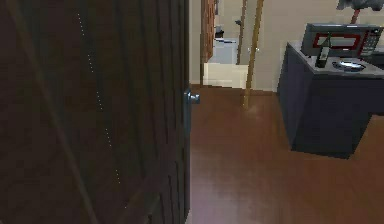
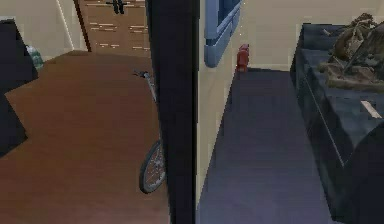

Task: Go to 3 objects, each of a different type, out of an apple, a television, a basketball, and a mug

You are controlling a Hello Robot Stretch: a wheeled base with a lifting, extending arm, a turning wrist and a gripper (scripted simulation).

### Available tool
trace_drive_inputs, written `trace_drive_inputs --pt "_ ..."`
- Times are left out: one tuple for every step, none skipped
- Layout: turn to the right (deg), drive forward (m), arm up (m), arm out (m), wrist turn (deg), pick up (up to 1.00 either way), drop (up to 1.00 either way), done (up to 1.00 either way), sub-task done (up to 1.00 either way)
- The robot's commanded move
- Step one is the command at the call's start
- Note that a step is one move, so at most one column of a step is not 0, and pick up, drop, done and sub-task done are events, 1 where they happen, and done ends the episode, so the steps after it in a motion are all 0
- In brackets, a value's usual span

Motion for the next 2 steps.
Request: trace_drive_inputs --pt "15.0 0.0 0.0 0.0 0.0 0.0 0.0 0.0 0.0" --pt "0.0 1.0 0.0 0.0 0.0 0.0 0.0 0.0 0.0"
